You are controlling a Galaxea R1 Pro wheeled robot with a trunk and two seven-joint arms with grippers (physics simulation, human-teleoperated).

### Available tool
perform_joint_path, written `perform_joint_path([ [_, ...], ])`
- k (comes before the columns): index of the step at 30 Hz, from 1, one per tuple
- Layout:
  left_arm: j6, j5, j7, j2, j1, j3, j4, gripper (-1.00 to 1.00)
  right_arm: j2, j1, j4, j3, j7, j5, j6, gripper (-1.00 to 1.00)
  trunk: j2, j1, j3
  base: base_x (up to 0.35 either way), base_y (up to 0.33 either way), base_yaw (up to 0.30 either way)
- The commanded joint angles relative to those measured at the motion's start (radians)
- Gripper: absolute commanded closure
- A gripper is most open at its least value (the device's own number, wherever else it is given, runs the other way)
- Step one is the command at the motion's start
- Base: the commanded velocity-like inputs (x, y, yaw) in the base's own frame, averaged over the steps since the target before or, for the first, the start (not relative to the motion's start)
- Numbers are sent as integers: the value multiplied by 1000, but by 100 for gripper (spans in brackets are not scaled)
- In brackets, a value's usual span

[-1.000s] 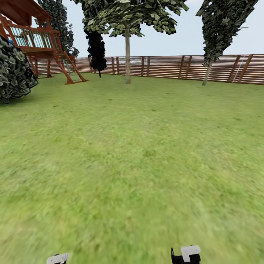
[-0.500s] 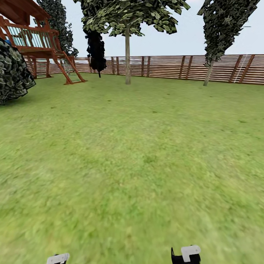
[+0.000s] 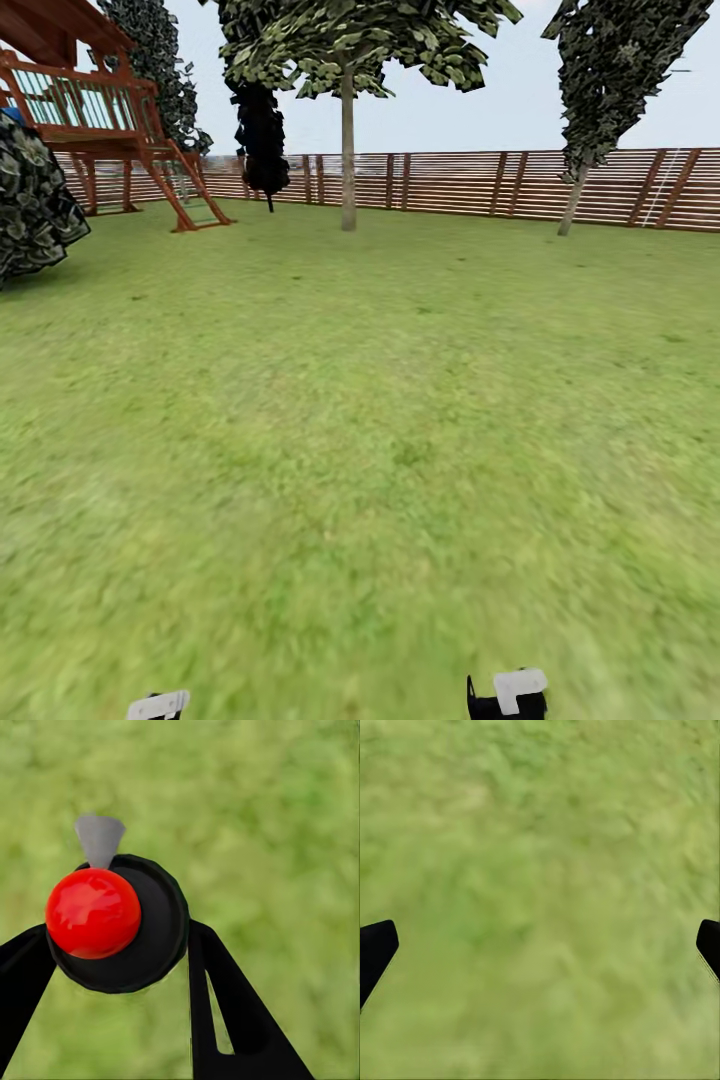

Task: In the garden, pick up the pesticide atomizer on the floor and spray pesticide onto both trees until each tree trunk is fully covered.

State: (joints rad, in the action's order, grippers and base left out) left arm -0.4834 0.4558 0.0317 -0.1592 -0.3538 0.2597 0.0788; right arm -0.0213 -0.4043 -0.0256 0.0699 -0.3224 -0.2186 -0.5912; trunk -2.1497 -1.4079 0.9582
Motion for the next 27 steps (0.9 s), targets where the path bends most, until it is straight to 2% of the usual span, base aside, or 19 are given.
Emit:
perform_joint_path([
  [1,-3,11,4,0,-1,7,-1,100,0,-1,1,7,-10,-5,1,-100,0,0,1,337,0,0],
  [27,-3,12,4,0,0,7,-1,100,0,-1,1,7,-10,-5,1,-100,0,0,1,338,0,0],
])
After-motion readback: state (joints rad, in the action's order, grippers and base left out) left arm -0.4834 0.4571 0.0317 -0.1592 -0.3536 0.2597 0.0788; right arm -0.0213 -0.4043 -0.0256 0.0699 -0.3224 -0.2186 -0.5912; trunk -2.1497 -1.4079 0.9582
